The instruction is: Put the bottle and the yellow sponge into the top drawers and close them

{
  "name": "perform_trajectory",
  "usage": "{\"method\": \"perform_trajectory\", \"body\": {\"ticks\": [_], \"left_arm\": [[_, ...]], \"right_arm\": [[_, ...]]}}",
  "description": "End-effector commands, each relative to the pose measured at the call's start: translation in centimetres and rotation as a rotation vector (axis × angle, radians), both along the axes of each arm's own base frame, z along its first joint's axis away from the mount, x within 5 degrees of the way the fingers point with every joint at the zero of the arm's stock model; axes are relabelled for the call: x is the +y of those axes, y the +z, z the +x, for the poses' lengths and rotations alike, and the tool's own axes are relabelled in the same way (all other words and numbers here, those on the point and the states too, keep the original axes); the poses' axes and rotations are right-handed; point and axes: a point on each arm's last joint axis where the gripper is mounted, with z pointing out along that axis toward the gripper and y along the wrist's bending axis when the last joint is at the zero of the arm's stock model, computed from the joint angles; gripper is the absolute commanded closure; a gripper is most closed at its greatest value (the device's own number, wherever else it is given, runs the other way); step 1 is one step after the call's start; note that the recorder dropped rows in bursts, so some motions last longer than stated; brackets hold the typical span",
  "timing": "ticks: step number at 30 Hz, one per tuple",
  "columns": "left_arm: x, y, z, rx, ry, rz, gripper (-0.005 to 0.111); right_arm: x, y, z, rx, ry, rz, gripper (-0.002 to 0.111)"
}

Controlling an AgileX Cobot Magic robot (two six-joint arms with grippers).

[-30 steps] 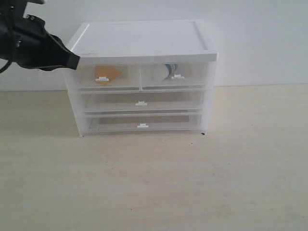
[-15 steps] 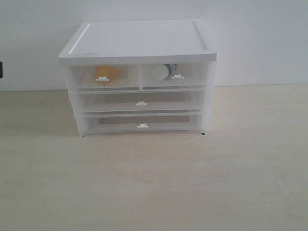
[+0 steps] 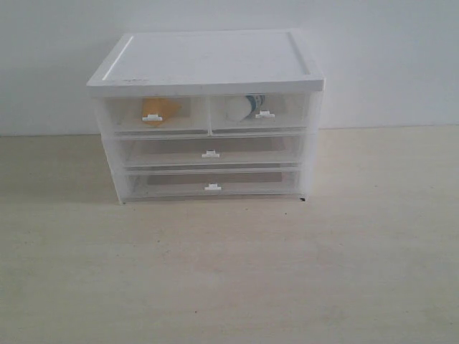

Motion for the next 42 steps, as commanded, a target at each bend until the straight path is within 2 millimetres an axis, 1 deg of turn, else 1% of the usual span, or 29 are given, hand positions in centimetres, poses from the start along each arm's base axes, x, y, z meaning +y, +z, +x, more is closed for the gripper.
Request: {"method": "perform_trajectory", "body": {"ticks": [1, 4, 8, 11, 14, 18, 25, 34, 42], "left_arm": [[0.2, -1.2, 0.2, -0.008, 0.028, 0.004, 0.103], [0.6, -1.8, -0.8, -0.051, 0.033, 0.03, 0.103], [1.4, -2.1, -2.8, -0.125, 0.063, 0.008, 0.103], [2.1, -3.2, -4.2, -0.111, 0.102, 0.037, 0.103], [2.6, -4.1, -5.0, -0.122, 0.17, -0.002, 0.103], [2.8, -6.2, -4.4, -0.062, 0.225, -0.037, 0.103], [2.7, -9.7, -3.7, -0.002, 0.224, -0.05, 0.103], [2.7, -10.5, -3.8, 0.083, 0.226, -0.028, 0.103], [2.7, -10.5, -3.8, 0.089, 0.23, -0.05, 0.103]], "right_arm": [[0.0, 0.1, 0.0, -0.014, -0.003, -0.004, 0.107], [0.0, 0.1, 0.0, -0.014, -0.003, -0.004, 0.107], [0.0, 0.1, 0.0, -0.014, -0.003, -0.004, 0.107], [0.0, 0.1, 0.0, -0.014, -0.003, -0.004, 0.107], [0.0, 0.1, 0.0, -0.014, -0.003, -0.004, 0.107], [0.0, 0.1, 0.0, -0.014, -0.003, -0.004, 0.107], [0.0, 0.1, 0.0, -0.014, -0.003, -0.004, 0.107], [0.0, 0.1, 0.0, -0.014, -0.003, -0.004, 0.107], [0.0, 0.1, 0.0, -0.014, -0.003, -0.004, 0.107]]}}
